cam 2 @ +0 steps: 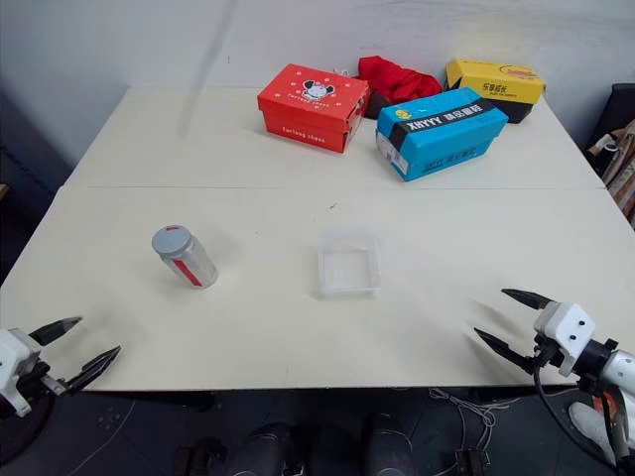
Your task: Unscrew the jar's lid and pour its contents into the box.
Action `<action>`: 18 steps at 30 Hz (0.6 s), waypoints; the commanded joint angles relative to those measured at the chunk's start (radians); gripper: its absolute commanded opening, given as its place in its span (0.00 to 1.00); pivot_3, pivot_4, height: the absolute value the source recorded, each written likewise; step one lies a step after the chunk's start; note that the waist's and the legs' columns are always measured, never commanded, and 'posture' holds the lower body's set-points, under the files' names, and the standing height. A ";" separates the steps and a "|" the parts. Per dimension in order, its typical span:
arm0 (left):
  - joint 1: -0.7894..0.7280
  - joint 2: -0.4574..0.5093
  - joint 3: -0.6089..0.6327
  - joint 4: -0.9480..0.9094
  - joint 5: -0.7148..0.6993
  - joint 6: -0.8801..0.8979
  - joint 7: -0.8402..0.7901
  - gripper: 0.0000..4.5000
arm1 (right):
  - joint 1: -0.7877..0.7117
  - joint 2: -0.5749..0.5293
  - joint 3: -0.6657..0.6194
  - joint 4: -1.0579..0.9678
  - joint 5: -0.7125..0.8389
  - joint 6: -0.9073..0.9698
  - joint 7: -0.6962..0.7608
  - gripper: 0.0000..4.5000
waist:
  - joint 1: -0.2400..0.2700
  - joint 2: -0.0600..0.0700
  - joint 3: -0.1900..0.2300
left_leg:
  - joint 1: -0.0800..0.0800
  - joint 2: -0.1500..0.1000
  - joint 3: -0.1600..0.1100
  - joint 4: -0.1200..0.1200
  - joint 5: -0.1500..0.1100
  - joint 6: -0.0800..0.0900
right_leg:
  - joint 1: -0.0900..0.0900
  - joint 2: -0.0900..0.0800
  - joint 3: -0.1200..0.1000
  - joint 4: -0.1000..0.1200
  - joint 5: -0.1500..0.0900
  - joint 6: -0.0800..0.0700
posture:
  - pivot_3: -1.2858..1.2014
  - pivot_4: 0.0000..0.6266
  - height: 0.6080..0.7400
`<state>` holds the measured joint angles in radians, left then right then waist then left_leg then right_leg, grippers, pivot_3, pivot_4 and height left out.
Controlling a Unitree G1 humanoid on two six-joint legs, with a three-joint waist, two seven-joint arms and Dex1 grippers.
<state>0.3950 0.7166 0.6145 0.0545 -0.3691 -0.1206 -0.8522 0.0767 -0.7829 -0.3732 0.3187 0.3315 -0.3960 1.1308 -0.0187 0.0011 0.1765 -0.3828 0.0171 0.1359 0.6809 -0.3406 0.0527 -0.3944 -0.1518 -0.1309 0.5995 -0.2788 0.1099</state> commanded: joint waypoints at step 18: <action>0.058 -0.159 0.186 -0.075 -0.162 0.096 0.121 1.00 | -0.103 0.271 0.121 -0.357 0.392 -0.009 0.279 1.00 | -0.004 0.000 0.000 | 0.003 0.001 0.002 -0.001 -0.001 -0.001 | 0.001 0.001 0.001 0.002 -0.001 -0.002 | 0.52 0.24 1.00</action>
<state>0.4360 0.5691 0.7836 0.0575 -0.5127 -0.0030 -0.7340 -0.0286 -0.5139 -0.2380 -0.0421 0.7038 -0.3777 1.3844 -0.0222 0.0007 0.1765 -0.3790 0.0174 0.1375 0.6804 -0.3422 0.0530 -0.3932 -0.1518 -0.1291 0.6019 -0.2800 0.1078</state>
